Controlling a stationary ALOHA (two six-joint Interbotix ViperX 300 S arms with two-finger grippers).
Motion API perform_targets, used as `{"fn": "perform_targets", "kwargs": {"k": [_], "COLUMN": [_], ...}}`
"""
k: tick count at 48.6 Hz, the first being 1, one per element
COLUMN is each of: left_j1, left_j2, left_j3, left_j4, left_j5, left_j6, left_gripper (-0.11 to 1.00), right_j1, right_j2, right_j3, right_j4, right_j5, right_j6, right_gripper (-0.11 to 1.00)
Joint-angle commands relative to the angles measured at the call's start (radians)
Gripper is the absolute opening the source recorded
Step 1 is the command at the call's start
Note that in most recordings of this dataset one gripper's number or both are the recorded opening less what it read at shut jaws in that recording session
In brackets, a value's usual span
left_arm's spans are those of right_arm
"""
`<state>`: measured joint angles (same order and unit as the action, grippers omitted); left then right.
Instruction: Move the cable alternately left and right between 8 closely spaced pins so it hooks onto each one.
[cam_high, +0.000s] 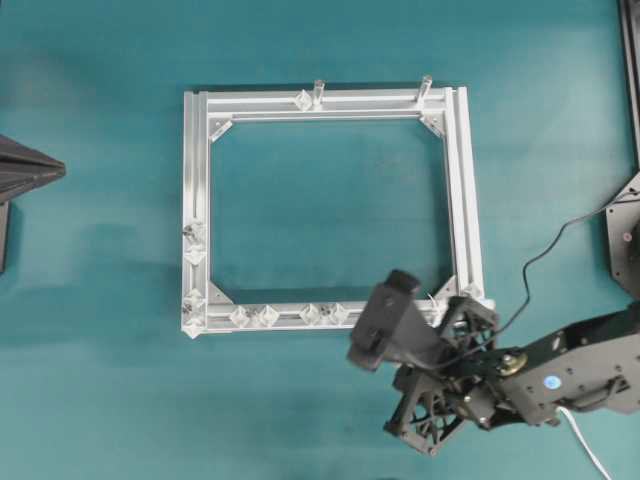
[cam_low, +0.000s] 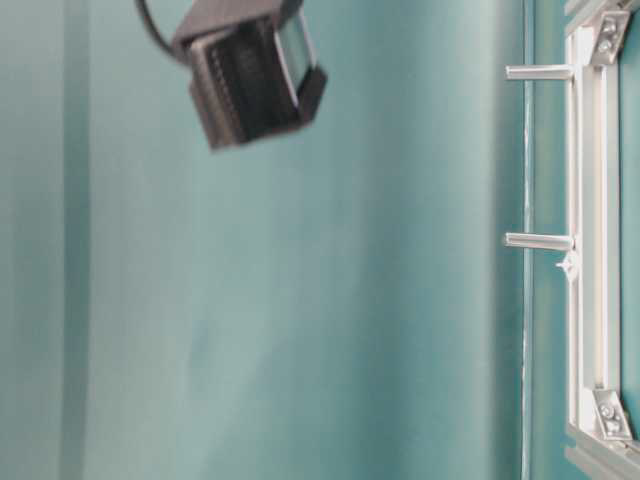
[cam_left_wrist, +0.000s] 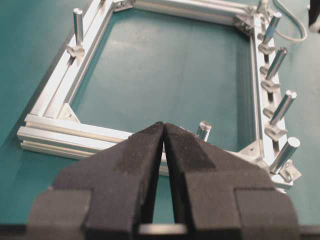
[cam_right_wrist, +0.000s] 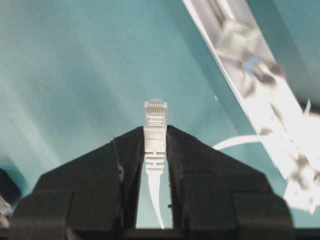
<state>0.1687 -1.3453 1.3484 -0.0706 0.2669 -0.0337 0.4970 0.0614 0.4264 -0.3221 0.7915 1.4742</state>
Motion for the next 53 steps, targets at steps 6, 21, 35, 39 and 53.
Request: {"fn": "perform_targets", "kwargs": {"k": [6, 21, 35, 39, 53], "left_j1": [-0.002, -0.002, -0.002, -0.002, -0.002], "left_j2": [0.009, 0.009, 0.009, 0.011, 0.011], "left_j3": [-0.011, -0.011, -0.012, -0.011, -0.011], "left_j4": [0.006, 0.006, 0.005, 0.006, 0.006], "left_j5": [-0.002, -0.002, -0.002, -0.002, 0.000], "left_j6": [0.006, 0.005, 0.003, 0.003, 0.002], "left_gripper": [0.12, 0.12, 0.12, 0.12, 0.12], "right_j1": [0.009, 0.009, -0.014, -0.038, -0.098], "right_j2": [-0.077, -0.129, -0.130, -0.130, -0.130], "right_j3": [0.048, 0.121, 0.132, 0.127, 0.150], "right_j4": [-0.034, -0.038, -0.038, -0.040, -0.040], "right_j5": [0.012, 0.021, 0.002, 0.005, 0.002], "right_j6": [0.224, 0.541, 0.581, 0.581, 0.581], "right_gripper": [0.16, 0.15, 0.15, 0.16, 0.16]}}
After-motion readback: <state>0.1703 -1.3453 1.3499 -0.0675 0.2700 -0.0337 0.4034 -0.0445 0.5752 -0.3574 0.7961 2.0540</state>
